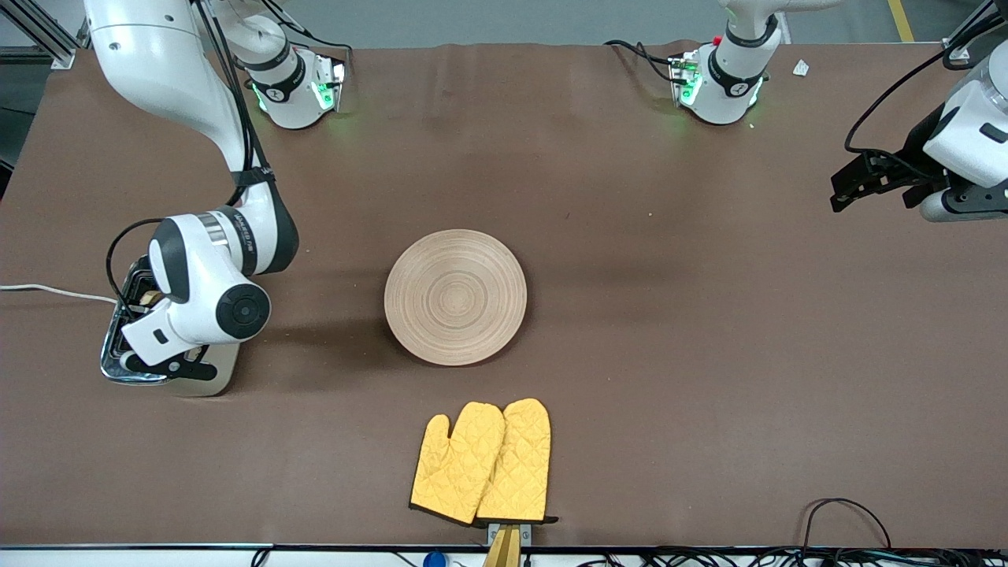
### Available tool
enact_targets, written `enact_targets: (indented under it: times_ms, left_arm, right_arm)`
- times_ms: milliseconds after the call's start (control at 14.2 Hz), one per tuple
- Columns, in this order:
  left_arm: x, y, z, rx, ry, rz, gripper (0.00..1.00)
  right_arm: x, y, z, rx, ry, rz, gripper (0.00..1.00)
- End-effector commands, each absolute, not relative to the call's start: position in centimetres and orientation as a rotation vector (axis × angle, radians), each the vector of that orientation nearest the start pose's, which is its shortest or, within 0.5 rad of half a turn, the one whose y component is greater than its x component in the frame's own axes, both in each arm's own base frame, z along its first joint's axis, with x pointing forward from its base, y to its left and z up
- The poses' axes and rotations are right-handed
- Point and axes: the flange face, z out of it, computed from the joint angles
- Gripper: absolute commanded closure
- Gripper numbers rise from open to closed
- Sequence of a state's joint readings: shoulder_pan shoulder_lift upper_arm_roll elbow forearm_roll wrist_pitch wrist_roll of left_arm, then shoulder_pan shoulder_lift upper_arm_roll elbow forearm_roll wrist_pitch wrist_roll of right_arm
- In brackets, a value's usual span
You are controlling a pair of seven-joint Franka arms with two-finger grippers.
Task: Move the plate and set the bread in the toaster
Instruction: 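Open the right gripper and raise it away from the toaster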
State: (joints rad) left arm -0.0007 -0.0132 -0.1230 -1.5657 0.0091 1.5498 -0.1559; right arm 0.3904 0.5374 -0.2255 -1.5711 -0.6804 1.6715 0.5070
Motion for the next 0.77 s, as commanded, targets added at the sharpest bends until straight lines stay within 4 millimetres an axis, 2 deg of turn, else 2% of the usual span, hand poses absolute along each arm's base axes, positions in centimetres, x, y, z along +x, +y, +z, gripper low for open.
enact_targets:
  times_ms: [0,351,492,702]
  left_arm:
    - [54.4,-6.5,63.3,-3.108,-0.044,-0.019,0.00]
    - [54.3,-6.7,63.2,-3.108,-0.036,-0.017,0.00]
    - [54.3,-6.7,63.2,-3.107,-0.036,-0.012,0.00]
    - [54.3,-6.8,63.2,-3.109,-0.025,-0.011,0.00]
  right_arm:
    - [65.9,10.9,37.5,2.430,-0.203,-0.126,0.00]
    - [65.5,16.8,44.8,2.680,-0.304,-0.143,0.00]
    - [64.6,16.3,49.9,2.805,-0.360,-0.100,0.00]
    - [63.4,13.3,55.4,2.867,-0.404,-0.032,0.00]
